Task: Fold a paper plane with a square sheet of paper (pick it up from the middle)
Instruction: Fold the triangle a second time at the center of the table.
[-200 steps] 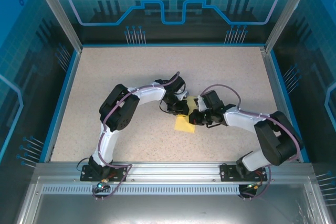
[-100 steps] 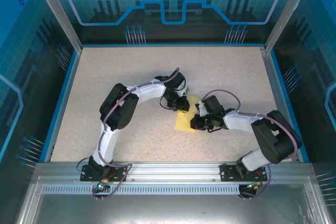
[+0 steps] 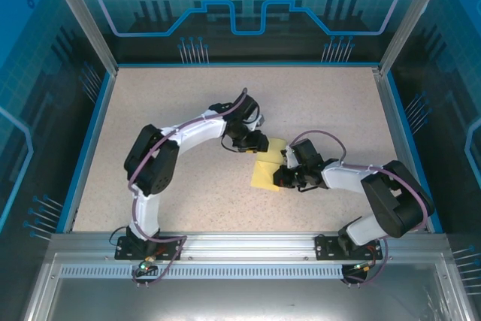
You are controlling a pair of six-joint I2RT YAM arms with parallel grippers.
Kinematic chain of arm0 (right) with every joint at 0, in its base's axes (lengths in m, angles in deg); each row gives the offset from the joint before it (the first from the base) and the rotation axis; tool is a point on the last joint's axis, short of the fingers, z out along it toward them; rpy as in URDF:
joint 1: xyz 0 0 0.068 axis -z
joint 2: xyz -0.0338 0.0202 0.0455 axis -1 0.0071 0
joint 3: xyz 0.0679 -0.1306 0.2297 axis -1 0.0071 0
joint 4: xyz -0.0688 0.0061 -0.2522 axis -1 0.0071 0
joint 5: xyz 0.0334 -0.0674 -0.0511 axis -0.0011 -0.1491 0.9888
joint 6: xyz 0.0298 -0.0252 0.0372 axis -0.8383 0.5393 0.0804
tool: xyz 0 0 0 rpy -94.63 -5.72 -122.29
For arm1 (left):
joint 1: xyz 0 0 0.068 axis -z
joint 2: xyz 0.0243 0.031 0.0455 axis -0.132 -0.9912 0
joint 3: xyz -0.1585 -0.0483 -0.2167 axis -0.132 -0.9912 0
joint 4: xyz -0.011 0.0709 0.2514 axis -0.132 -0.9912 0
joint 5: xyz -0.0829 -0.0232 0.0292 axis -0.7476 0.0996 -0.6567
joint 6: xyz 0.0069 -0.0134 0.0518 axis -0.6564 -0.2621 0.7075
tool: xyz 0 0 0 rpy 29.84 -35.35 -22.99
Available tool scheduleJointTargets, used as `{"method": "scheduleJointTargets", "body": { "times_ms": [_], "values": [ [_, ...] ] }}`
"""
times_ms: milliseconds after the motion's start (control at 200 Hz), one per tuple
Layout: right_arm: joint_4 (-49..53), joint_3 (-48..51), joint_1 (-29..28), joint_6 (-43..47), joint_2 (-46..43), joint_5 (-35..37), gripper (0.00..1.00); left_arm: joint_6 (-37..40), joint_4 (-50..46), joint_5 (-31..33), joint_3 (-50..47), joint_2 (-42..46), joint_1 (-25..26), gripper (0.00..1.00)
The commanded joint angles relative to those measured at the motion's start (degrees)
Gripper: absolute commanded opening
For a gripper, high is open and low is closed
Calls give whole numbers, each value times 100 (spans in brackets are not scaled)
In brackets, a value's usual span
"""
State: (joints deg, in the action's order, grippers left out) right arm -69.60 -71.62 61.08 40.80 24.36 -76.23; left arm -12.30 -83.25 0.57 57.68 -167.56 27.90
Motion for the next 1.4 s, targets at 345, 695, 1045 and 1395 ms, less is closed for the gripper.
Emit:
{"method": "scheduleJointTargets", "body": {
  "times_ms": [345, 695, 1045, 1395],
  "values": [
    [49, 351, -58, -157, 66, -42, 2, -968, 1795, -84, -1371, 82, 328, 41],
    [77, 385, -15, -149, 16, -37, 2, -831, 1720, 123, -1436, -120, 345, 38],
    [124, 456, 32, -139, -99, -29, 1, -828, 1229, 572, -1435, 39, 401, 42],
    [104, 464, 48, -150, -111, -67, 1, -979, 1001, 840, -1473, 177, 433, 42]
  ]
}}
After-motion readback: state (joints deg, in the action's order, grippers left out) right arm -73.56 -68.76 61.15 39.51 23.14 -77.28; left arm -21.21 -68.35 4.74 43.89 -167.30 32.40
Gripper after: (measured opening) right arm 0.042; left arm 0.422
